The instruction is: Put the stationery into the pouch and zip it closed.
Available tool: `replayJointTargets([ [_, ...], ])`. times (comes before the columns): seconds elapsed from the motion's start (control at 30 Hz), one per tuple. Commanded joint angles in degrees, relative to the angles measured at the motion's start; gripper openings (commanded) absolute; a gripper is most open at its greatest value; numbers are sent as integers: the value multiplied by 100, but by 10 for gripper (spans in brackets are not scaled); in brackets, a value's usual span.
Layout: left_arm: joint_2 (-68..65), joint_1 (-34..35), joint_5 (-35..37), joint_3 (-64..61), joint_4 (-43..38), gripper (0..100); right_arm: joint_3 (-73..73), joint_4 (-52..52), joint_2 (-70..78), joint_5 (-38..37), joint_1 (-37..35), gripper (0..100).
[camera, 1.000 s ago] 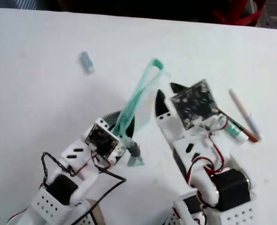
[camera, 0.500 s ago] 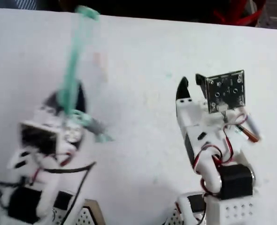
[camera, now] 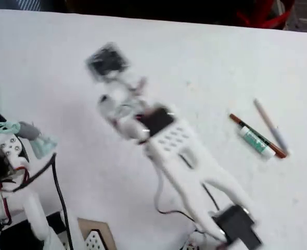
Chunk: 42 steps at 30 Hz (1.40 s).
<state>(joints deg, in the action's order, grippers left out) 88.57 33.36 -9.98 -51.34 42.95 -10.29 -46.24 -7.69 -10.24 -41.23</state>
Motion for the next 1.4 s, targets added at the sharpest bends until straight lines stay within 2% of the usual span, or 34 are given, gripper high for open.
replayJointTargets([
  [0.0,-40,268,-211,-413,-431,23,870,699,1165,-44,-198,163],
  [0.13,-40,374,-229,-967,-905,23,1811,840,2413,492,-286,276],
  [0.27,-40,426,-229,-1240,-1327,23,2892,831,3327,501,-259,263],
  [0.53,-40,1859,-246,-1767,-1705,23,5310,-163,4365,536,-101,262],
  [0.63,-40,2123,-651,-2453,-2092,23,6154,-251,4875,545,-119,258],
  [0.73,-40,2229,-1011,-3059,-2418,23,6945,-251,5490,545,-92,201],
  [0.83,-40,2237,-1029,-3464,-2602,23,7622,-259,6132,536,-4,163],
  [1.07,-40,2026,-1029,-3824,-2602,23,8501,-725,6888,536,321,235],
  [1.37,-40,1385,-1002,-4167,-2602,23,8668,-646,7609,686,251,166],
])
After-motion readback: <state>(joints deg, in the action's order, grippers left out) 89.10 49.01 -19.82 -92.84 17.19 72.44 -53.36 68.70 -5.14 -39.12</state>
